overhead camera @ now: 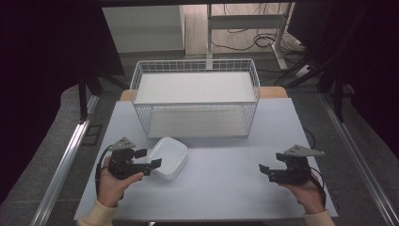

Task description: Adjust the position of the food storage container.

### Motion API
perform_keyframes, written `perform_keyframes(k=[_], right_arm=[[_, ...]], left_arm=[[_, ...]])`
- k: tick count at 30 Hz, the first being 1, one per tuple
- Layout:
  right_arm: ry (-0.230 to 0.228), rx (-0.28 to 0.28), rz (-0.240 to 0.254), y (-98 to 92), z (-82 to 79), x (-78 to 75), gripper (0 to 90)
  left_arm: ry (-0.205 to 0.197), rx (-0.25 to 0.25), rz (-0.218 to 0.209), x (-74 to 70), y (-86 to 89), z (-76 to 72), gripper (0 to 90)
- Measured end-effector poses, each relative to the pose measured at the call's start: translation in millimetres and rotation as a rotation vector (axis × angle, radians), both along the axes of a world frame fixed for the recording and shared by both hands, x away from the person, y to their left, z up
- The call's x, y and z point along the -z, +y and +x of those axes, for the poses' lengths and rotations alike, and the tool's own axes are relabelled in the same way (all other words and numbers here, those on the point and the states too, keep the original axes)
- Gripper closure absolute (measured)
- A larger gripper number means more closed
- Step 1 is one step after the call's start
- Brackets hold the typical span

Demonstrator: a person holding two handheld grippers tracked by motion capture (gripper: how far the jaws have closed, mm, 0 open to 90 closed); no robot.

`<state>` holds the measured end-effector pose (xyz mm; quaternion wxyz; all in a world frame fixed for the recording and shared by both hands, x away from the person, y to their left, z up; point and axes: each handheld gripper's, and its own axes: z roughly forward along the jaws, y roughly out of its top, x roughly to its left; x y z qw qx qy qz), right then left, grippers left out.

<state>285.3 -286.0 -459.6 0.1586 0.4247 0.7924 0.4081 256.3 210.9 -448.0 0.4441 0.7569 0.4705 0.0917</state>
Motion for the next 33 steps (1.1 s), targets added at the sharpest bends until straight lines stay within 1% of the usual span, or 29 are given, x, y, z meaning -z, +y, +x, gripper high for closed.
perform_keyframes(k=[7, 10, 12, 13, 19, 20, 25, 30, 33], right_arm=[[0.0, -0.003, 0.006, -0.4, -3.1, -3.2, 18.0], [-0.004, 0.001, -0.001, 0.0, -4.1, -4.4, 18.1], [-0.004, 0.005, -0.003, 0.6, -4.6, -5.1, 18.3], [-0.001, 0.003, 0.002, 0.8, -5.1, -5.6, 18.6], [0.011, -0.006, -0.001, 0.7, -3.0, -3.5, 19.5], [0.017, -0.007, -0.005, 0.3, -2.3, -2.2, 19.7], [0.018, 0.001, -0.001, -2.2, -1.9, -3.1, 20.2], [0.019, -0.005, 0.002, -0.1, 0.1, -5.0, 20.6], [0.026, -0.011, 0.002, 0.6, 0.7, -4.1, 20.8]], left_arm=[[-0.011, -0.008, 0.004, 0.9, 0.4, -2.9, 23.9], [-0.017, 0.005, 0.014, 1.2, -0.8, -6.5, 24.0], [-0.017, 0.008, 0.015, 1.7, -0.6, -7.9, 24.0], [-0.01, 0.01, 0.013, 3.4, 0.8, -10.1, 24.0], [0.002, 0.003, 0.01, 5.8, 4.1, -7.1, 25.4], [0.0, 0.007, 0.01, 5.2, 4.3, -6.3, 25.6], [-0.003, 0.016, 0.008, 2.2, 4.1, -8.2, 27.9], [-0.015, 0.007, 0.008, -4.5, 7.4, -12.4, 29.6], [-0.018, 0.002, 0.001, -7.8, 9.6, -11.3, 31.0]])
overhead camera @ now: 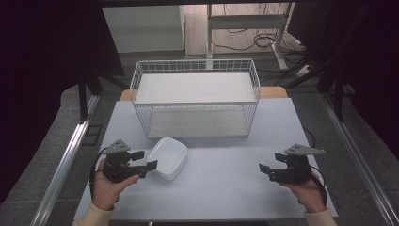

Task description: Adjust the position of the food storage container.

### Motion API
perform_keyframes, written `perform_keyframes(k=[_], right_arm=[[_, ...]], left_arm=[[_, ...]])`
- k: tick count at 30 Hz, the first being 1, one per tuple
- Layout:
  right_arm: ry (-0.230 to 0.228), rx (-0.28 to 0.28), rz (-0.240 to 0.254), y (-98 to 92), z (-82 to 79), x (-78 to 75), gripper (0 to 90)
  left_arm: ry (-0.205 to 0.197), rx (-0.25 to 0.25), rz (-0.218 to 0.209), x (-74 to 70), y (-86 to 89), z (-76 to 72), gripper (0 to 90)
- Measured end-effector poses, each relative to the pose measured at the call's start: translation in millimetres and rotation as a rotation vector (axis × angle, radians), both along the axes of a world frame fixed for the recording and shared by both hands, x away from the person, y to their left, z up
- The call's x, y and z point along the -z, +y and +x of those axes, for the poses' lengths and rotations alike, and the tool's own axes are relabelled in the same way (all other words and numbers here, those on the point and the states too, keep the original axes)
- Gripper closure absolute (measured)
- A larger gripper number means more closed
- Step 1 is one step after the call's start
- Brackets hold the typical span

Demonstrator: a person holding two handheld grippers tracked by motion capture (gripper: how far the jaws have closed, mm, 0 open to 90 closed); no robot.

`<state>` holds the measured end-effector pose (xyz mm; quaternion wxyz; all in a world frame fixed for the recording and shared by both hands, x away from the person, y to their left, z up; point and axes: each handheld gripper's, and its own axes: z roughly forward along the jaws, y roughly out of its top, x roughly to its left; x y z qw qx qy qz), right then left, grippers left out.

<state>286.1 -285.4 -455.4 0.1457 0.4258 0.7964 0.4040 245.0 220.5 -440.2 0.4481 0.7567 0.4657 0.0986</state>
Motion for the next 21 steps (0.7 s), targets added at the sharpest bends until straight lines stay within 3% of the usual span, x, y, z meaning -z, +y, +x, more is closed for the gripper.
perform_keyframes(k=[9, 21], right_arm=[[0.002, 0.01, 0.0, -1.0, 1.0, -0.9, 21.6], [0.011, 0.022, -0.015, -3.9, -1.1, 0.5, 22.8]], left_arm=[[-0.003, 0.018, 0.004, -6.8, 0.9, 9.9, 33.2], [0.004, 0.01, 0.031, -27.4, 5.0, 34.9, 35.4]])
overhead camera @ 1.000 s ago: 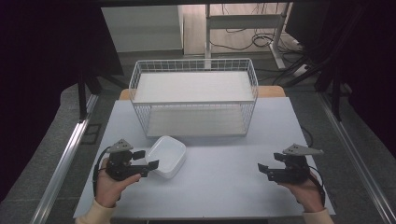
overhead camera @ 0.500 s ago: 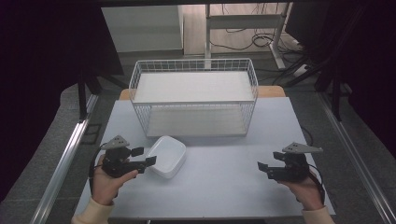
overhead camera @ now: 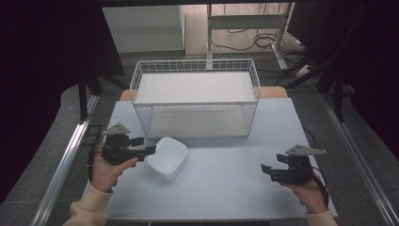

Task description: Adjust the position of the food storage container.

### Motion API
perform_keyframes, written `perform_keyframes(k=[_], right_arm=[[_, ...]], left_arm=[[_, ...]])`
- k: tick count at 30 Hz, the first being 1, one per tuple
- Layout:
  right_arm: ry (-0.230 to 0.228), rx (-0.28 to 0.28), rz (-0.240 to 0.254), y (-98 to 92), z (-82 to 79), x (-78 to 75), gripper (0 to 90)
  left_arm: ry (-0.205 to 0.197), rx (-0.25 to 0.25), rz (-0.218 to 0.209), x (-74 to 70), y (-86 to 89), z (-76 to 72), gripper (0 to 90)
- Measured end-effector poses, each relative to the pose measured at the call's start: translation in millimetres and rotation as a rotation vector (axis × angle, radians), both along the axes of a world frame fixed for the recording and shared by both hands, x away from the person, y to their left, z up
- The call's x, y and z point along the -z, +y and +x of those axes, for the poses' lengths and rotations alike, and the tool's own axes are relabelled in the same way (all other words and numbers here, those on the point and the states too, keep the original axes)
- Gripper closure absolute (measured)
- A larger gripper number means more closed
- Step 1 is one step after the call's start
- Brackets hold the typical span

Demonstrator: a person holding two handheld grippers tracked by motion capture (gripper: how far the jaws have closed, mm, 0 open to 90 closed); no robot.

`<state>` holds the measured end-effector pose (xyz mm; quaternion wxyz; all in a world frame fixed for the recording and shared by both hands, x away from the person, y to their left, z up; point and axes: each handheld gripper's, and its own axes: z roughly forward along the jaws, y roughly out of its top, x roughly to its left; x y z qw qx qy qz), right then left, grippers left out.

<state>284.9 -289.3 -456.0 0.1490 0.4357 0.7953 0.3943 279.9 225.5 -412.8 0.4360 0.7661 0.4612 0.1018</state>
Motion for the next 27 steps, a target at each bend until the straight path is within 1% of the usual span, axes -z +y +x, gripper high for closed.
perform_keyframes(k=[7, 8, 14, 16, 17, 20, 21, 23, 24, 27], right_arm=[[0.006, 0.008, -0.003, -1.3, -1.3, 0.8, 23.2], [0.006, 0.008, -0.003, -1.3, -1.3, 0.8, 23.2], [0.015, 0.011, -0.008, -2.0, -1.4, 2.4, 23.3], [0.018, 0.013, -0.008, -2.7, -1.0, 2.8, 23.3], [0.018, 0.014, -0.008, -3.0, -0.9, 2.8, 23.3], [0.019, 0.018, -0.008, -3.0, -0.7, 2.9, 23.3], [0.02, 0.017, -0.01, -2.6, -0.6, 3.2, 23.3], [0.019, 0.016, -0.016, -1.9, -0.3, 3.9, 23.3], [0.019, 0.016, -0.016, -1.9, -0.3, 3.9, 23.3], [0.023, 0.016, -0.019, -1.4, -0.4, 4.4, 23.3]], left_arm=[[0.016, -0.01, 0.014, -5.6, 3.2, 14.8, 36.9], [0.016, -0.01, 0.014, -5.6, 3.2, 14.8, 37.2], [0.048, -0.041, 0.033, -7.1, 9.1, 32.4, 39.1], [0.052, -0.042, 0.036, -7.0, 9.5, 34.5, 39.8], [0.063, -0.047, 0.042, -6.8, 10.2, 39.4, 40.2], [0.078, -0.052, 0.049, -4.5, 11.4, 46.7, 40.8], [0.084, -0.056, 0.047, -3.5, 11.5, 48.3, 41.0], [0.1, -0.061, 0.057, -0.8, 11.9, 52.4, 41.5], [0.1, -0.061, 0.057, -0.8, 11.9, 52.4, 41.8], [0.12, -0.08, 0.083, 5.1, 13.1, 59.7, 43.0]])
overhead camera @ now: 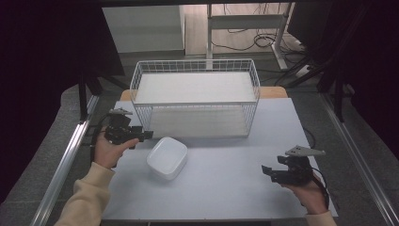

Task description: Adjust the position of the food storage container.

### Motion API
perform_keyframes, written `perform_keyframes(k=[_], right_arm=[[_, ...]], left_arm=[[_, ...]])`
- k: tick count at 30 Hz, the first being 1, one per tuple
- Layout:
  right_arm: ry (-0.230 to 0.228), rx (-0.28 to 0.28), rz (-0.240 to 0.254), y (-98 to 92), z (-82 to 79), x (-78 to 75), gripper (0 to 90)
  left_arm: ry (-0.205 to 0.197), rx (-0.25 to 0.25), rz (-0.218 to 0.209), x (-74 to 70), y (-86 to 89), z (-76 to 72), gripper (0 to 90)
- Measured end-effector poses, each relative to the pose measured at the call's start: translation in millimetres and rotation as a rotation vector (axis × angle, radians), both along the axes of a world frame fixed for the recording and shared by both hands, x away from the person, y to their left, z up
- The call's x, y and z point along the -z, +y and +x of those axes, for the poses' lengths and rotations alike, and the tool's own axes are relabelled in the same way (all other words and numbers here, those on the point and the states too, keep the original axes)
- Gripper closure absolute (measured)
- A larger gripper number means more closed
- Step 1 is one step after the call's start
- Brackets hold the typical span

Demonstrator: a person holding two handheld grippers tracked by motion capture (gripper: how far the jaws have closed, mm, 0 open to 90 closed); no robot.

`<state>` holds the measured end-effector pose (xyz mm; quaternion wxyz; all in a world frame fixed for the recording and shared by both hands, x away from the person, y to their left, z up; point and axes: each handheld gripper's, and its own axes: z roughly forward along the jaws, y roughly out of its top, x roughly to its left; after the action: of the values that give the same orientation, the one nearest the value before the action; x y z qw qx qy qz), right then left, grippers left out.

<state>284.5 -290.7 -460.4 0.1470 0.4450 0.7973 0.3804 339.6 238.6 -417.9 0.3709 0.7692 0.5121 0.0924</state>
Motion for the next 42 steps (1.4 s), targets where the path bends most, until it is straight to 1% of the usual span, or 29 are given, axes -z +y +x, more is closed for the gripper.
perform_keyframes(k=[2, 3, 5, 7, 12, 14, 15, 16, 18, 20, 21, 23, 24, 25, 26, 28, 32, 35, 37, 38, 42], right_arm=[[0.001, 0.0, -0.002, -0.1, -0.4, 0.2, 23.3], [0.001, 0.0, -0.002, -0.1, -0.4, 0.2, 23.3], [0.002, 0.002, -0.008, -0.9, -0.3, 0.7, 23.4], [0.005, 0.006, -0.01, -1.6, 0.3, 1.4, 23.5], [0.01, 0.012, -0.012, -1.8, 0.0, 2.2, 23.6], [0.007, 0.009, -0.014, -1.7, -0.2, 1.9, 23.6], [0.007, 0.009, -0.014, -1.7, -0.2, 1.9, 23.6], [0.007, 0.009, -0.015, -1.3, -0.4, 1.7, 23.6], [0.007, 0.009, -0.015, -1.2, -0.3, 2.0, 23.6], [0.012, 0.011, -0.015, -0.9, -0.2, 2.8, 23.6], [0.014, 0.01, -0.018, -1.0, 0.0, 3.3, 23.6], [0.014, 0.009, -0.02, -0.9, 0.3, 3.7, 23.6], [0.019, 0.01, -0.02, -0.6, 0.5, 4.2, 23.7], [0.02, 0.009, -0.022, -0.4, 0.5, 4.4, 23.7], [0.019, 0.008, -0.023, -0.3, 0.6, 4.6, 23.7], [0.019, 0.009, -0.026, 0.0, 0.6, 5.1, 23.6], [0.021, 0.01, -0.027, 0.2, 0.7, 5.4, 23.7], [0.021, 0.01, -0.027, 0.4, 0.6, 5.4, 23.7], [0.021, 0.009, -0.028, 0.5, 0.5, 5.3, 23.7], [0.02, 0.01, -0.028, 0.4, 0.4, 5.1, 23.7], [0.021, 0.012, -0.028, -0.5, 0.2, 4.5, 23.8]], left_arm=[[0.013, -0.009, 0.021, 4.1, 1.1, 3.7, 45.4], [0.013, -0.009, 0.021, 4.1, 1.1, 3.7, 46.8], [0.027, -0.012, 0.045, 8.1, 1.1, 6.6, 49.5], [0.029, -0.012, 0.052, 9.0, 0.8, 7.3, 52.8], [0.056, -0.001, 0.088, 14.9, -3.0, 10.9, 62.5], [0.07, 0.005, 0.111, 18.1, -3.7, 12.1, 67.3], [0.07, 0.005, 0.111, 18.1, -3.7, 12.1, 69.8], [0.084, 0.006, 0.101, 22.4, -2.9, 12.8, 73.0], [0.105, 0.009, 0.112, 29.2, -2.6, 14.0, 78.0], [0.137, 0.019, 0.117, 37.8, -2.6, 15.2, 82.3], [0.145, 0.022, 0.124, 41.1, -2.6, 15.6, 84.4], [0.151, 0.023, 0.123, 43.3, -2.3, 16.0, 87.9], [0.168, 0.019, 0.126, 49.0, -1.8, 17.2, 89.6], [0.169, 0.013, 0.125, 50.7, -1.8, 17.6, 90.0], [0.178, 0.02, 0.131, 52.2, -0.8, 18.2, 90.0], [0.184, 0.019, 0.13, 53.9, -0.7, 18.4, 90.0], [0.199, 0.034, 0.137, 58.9, -3.6, 18.1, 90.0], [0.204, 0.059, 0.139, 60.0, -8.6, 18.3, 90.0], [0.205, 0.062, 0.138, 60.4, -10.1, 18.3, 90.0], [0.21, 0.077, 0.138, 61.5, -14.0, 18.4, 90.0], [0.206, 0.079, 0.14, 61.4, -16.7, 17.7, 90.0]])
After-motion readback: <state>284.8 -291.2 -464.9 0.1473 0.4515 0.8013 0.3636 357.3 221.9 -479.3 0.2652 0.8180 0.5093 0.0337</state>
